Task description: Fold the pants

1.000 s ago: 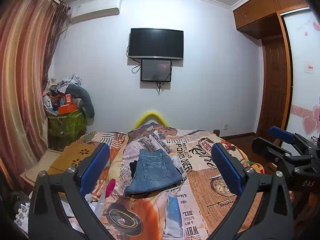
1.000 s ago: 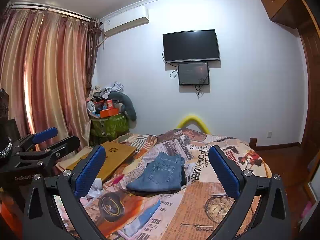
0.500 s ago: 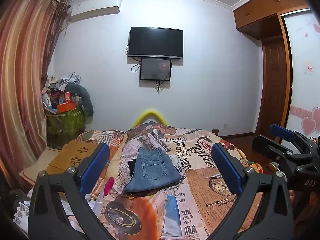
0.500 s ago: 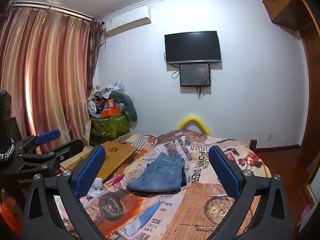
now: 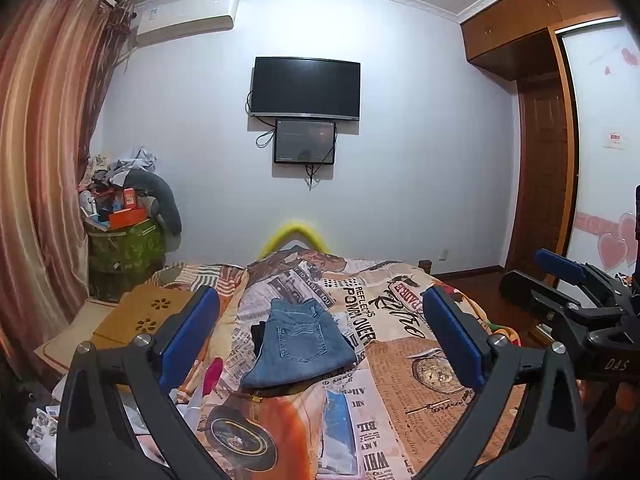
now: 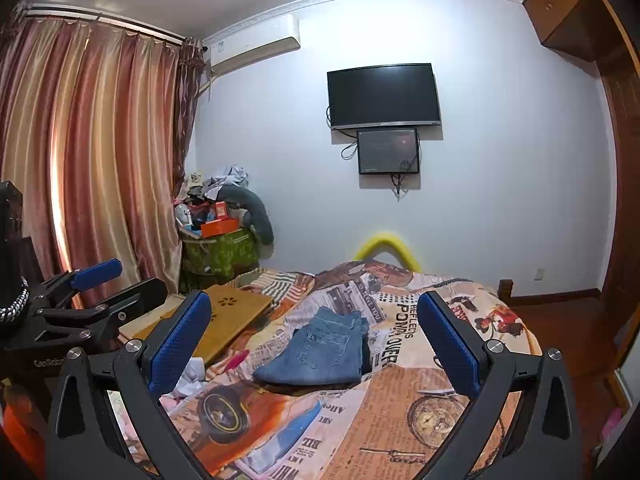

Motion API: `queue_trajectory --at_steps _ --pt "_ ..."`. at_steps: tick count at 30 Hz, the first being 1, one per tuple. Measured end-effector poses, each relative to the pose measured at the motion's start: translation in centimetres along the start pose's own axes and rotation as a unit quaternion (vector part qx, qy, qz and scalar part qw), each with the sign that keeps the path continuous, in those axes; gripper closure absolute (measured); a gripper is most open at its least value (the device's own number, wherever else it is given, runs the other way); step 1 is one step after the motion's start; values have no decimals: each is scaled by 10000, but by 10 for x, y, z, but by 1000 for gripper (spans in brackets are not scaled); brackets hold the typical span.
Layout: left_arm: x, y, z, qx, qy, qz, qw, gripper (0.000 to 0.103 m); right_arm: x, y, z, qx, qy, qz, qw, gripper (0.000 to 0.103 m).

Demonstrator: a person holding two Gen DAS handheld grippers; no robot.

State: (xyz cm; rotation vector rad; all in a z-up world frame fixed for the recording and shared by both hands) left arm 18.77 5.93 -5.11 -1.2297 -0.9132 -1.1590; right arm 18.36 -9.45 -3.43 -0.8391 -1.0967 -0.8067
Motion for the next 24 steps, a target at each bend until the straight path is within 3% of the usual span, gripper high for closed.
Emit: queue_trajectory --at_steps 24 --pt "2 0 -4 -105 -32 66 9999 0 -1 -3 0 0 10 -24 10000 1"
Point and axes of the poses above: each gripper's, at about its wrist camera, not at the fingertips, and y roughly the way its jaws point, z to its left, x to its top, the point moved 9 cm from there along y, roughly the way its jaws point, and after that the axes turned 11 degrees about y, right-handed, at the moved point
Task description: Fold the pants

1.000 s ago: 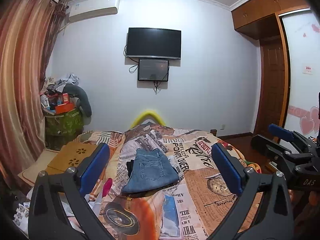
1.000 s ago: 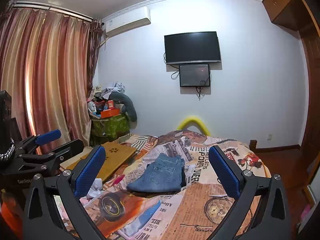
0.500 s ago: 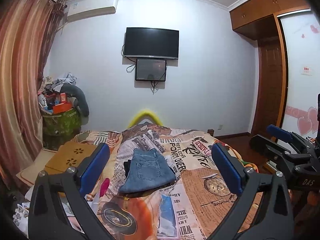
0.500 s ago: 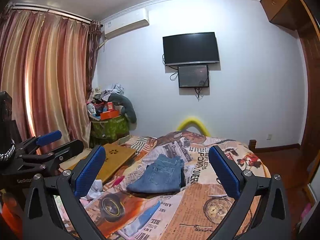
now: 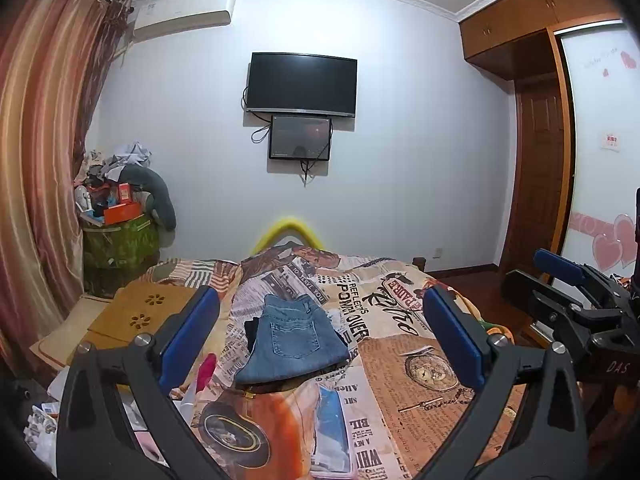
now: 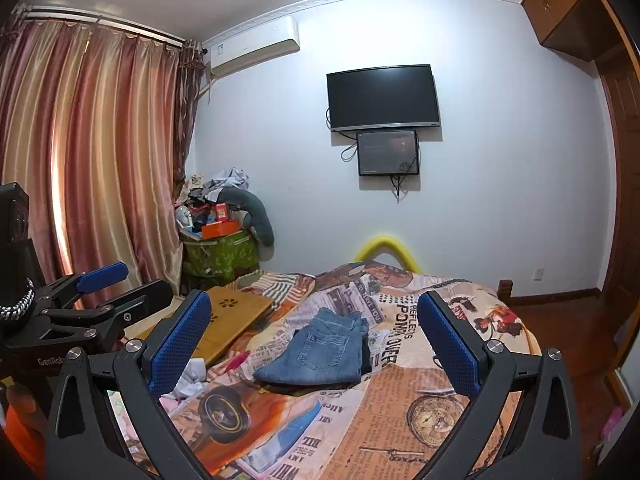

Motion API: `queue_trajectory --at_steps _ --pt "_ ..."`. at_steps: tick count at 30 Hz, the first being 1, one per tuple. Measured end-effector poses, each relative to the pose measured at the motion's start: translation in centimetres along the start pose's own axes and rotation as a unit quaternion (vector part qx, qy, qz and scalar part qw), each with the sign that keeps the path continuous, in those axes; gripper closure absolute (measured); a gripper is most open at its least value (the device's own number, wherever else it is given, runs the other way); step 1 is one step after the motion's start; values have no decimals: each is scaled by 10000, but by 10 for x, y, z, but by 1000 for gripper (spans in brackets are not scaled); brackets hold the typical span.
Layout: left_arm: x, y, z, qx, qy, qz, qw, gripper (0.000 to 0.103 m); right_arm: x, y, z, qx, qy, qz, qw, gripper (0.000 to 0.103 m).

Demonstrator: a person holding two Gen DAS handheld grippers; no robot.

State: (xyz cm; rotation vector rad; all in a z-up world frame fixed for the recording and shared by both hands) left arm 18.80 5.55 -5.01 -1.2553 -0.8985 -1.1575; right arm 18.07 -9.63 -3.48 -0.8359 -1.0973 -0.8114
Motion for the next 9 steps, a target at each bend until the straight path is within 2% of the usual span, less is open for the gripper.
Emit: queue_trajectory --at_steps 9 --pt "-1 1 -2 -29 20 25 10000 0 -1 -1 1 12 9 22 10000 1"
Point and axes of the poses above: each gripper's, at about its wrist camera, not at the fingertips, and y roughly the way its jaws point, z to its left, x to its top, the point moved 9 cm from there along y, roughly the way its jaws point, and after that the axes turned 11 degrees about y, right-handed, at the moved point
